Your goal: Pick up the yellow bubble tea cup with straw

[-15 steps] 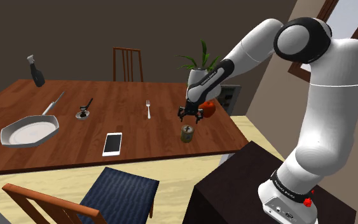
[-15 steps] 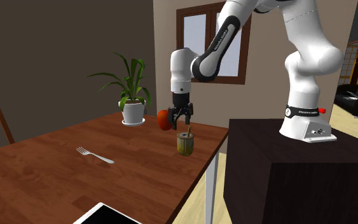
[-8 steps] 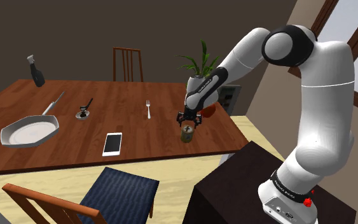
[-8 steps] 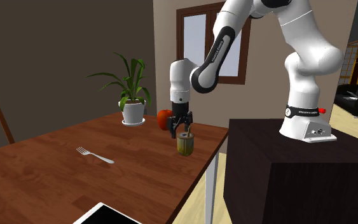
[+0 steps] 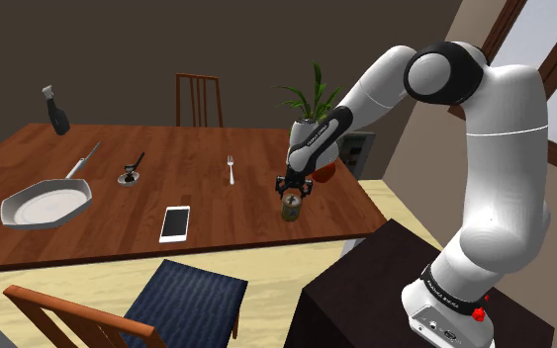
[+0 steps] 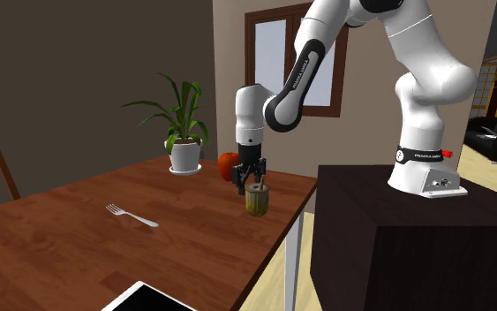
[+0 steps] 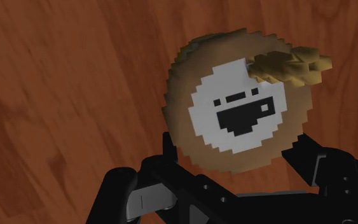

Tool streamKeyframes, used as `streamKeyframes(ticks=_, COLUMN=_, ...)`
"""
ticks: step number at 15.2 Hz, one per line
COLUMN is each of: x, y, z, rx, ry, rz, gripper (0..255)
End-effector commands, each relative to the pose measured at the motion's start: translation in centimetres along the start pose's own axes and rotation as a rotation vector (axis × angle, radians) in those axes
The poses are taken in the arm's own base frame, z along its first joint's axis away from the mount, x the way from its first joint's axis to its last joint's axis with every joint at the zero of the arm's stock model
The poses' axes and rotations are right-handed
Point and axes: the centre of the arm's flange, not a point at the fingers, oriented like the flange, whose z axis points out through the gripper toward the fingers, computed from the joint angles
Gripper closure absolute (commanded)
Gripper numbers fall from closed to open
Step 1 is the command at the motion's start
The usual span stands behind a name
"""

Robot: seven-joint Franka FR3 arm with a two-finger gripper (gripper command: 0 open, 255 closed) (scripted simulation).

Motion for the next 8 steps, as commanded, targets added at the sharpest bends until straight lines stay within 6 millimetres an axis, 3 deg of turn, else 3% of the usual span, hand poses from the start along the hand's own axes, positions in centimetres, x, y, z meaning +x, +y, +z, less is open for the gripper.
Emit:
streamKeyframes(ticks=1, x=-0.1, y=0.0, z=0.1, rx=-0.002, ry=-0.003, rz=-0.001, gripper=255)
streamKeyframes(ticks=4, x=-0.1, y=-0.1, z=0.2, rx=-0.002, ry=-0.003, rz=-0.001, gripper=255)
streamKeyframes(ticks=8, x=-0.1, y=0.0, z=-1.9, rx=-0.002, ry=-0.003, rz=-0.001, gripper=255)
